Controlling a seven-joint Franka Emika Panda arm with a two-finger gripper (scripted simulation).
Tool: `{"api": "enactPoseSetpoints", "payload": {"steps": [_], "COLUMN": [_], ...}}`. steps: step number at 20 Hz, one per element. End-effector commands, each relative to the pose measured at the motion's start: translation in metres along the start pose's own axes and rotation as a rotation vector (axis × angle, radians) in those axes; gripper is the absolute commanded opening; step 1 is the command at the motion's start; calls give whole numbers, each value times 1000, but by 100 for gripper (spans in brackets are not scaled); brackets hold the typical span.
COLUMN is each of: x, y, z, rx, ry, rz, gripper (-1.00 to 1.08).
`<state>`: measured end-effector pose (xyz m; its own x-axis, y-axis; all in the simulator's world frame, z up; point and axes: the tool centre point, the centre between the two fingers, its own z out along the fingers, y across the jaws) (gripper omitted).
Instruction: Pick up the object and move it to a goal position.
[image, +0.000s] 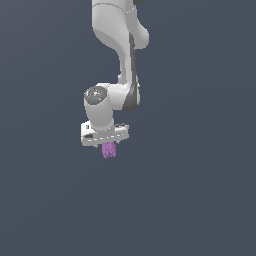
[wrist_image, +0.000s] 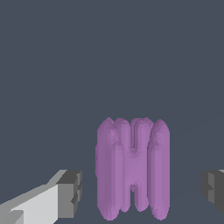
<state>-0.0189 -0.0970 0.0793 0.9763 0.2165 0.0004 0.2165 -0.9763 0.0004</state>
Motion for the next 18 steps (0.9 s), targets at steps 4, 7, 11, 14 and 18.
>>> {"api": "enactPoseSetpoints", "payload": {"steps": [4,7,11,14,18], "x": [-1,-1,0,0,0], "y": [0,0,0,0,0], "z": [26,36,40,40,40], "rx": [0,0,0,0,0], "ry": [-1,0,0,0,0], "rz": [-2,-3,-3,-3,-3], "gripper": [100,100,100,-100,-100]}}
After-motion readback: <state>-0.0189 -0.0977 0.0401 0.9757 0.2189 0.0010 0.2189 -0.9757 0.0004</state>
